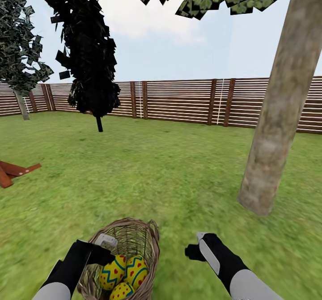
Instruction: Take the three Easter eggs out of the wicker basket on the lawn in the garden, then place them on the lawn next to a single tree (choose any tree) so that all three eggs are next to the same tree and none are left in the basket.
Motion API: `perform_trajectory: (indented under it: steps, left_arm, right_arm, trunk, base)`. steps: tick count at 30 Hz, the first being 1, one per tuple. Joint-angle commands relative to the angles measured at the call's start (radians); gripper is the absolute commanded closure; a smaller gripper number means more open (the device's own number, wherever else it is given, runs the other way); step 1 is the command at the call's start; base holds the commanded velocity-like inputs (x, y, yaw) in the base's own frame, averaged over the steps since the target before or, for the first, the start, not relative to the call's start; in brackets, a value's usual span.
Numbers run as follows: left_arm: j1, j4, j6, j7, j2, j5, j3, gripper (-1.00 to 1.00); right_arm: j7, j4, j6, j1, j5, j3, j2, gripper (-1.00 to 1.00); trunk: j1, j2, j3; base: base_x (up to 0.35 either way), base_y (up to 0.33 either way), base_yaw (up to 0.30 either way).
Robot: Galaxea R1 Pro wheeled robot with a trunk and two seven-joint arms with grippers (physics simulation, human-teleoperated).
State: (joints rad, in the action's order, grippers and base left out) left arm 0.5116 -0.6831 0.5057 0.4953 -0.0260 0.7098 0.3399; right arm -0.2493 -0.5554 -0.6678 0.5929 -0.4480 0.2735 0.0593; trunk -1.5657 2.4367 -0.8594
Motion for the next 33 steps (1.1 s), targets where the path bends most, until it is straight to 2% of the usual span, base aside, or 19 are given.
perform_trajectory:
  steps: [1, 7, 21, 30, 33]
  left_arm:
    - [0.001, -0.002, 0.002, 0.009, -0.002, 0.01, 0.007, -1.0]
    - [0.001, -0.002, 0.001, 0.009, -0.002, 0.011, 0.007, -1.0]
    - [0.001, -0.011, 0.003, 0.012, -0.001, 0.011, 0.007, -1.0]
    - [0.001, -0.013, 0.004, 0.015, -0.002, 0.01, 0.007, -1.0]
    - [0.001, -0.013, 0.004, 0.013, -0.002, 0.01, 0.007, -1.0]
  right_arm:
    - [-0.009, -0.001, -0.003, 0.001, -0.011, -0.001, -0.001, -1.0]
    - [-0.006, -0.001, -0.003, 0.0, -0.011, -0.03, -0.002, -1.0]
    - [-0.005, -0.001, -0.003, -0.001, -0.011, -0.036, -0.003, -1.0]
    - [-0.005, -0.001, -0.003, -0.001, -0.011, -0.036, -0.003, -1.0]
    - [-0.005, -0.001, -0.003, -0.001, -0.011, -0.036, -0.003, -1.0]
  trunk:
    - [0.0, 0.001, -0.001]
    - [0.0, 0.001, -0.001]
    - [0.0, 0.001, -0.001]
    - [-0.034, 0.063, -0.029]
    - [-0.034, 0.063, -0.029]
  base:
    - [0.039, 0.0, 0.0]
    - [0.016, 0.0, 0.0]
    - [0.001, 0.0, 0.0]
    - [0.0, 0.0, 0.0]
    - [0.0, 0.0, 0.0]
